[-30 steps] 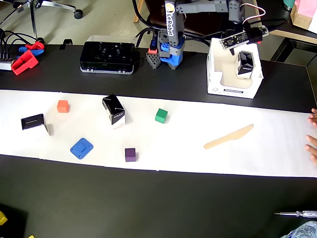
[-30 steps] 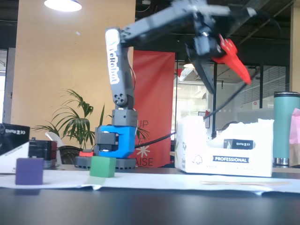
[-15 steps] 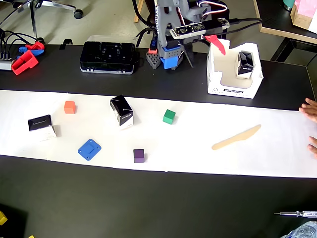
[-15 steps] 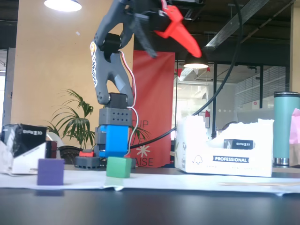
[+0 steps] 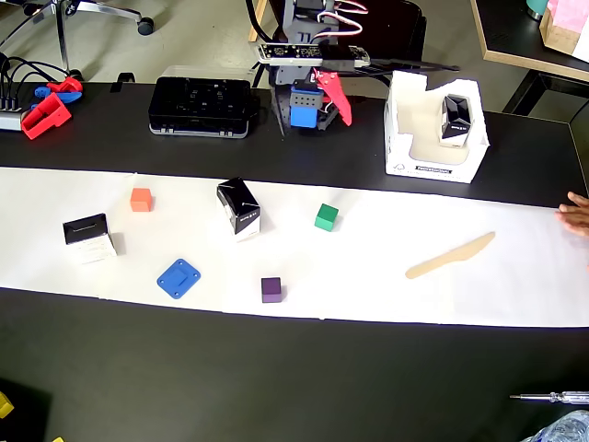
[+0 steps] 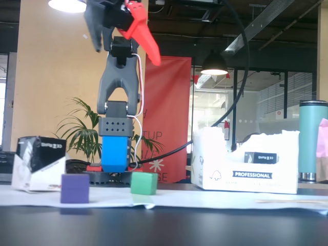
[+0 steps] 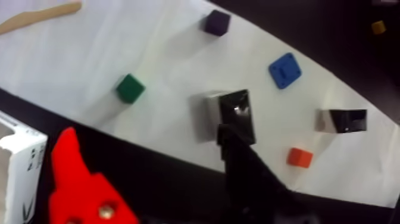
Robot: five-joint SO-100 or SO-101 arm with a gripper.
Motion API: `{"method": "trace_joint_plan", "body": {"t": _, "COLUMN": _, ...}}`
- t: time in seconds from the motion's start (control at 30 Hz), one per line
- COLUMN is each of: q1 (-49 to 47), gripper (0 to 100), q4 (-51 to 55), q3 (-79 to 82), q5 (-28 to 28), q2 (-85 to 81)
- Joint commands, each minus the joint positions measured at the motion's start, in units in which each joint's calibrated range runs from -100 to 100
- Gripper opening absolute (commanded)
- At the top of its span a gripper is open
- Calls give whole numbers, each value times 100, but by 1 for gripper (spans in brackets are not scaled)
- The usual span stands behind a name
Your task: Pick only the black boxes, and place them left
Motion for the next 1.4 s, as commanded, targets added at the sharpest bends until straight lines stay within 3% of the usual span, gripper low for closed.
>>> {"method": "trace_joint_plan", "body": {"t": 0.0, "q1": 368, "gripper": 46, "q4": -579, "q3": -43, "q5": 147, "q2": 267}}
{"method": "trace_joint_plan", "body": {"t": 0.67, "q1": 1277, "gripper": 47, "q4": -1898, "q3": 179, "q5": 973, "q2": 1824}}
{"method": "trace_joint_plan", "body": {"t": 1.03, "q1": 1225, "gripper": 46, "q4": -3758, "q3": 2138, "q5": 947, "q2": 1935}}
{"method": "trace_joint_plan", "body": {"t": 1.23, "q1": 1061, "gripper": 46, "q4": -3949, "q3": 2315, "q5": 900, "q2": 2409}}
{"method": "trace_joint_plan", "body": {"t": 1.37, "q1": 706, "gripper": 46, "q4": -3949, "q3": 1845, "q5": 547, "q2": 3017}}
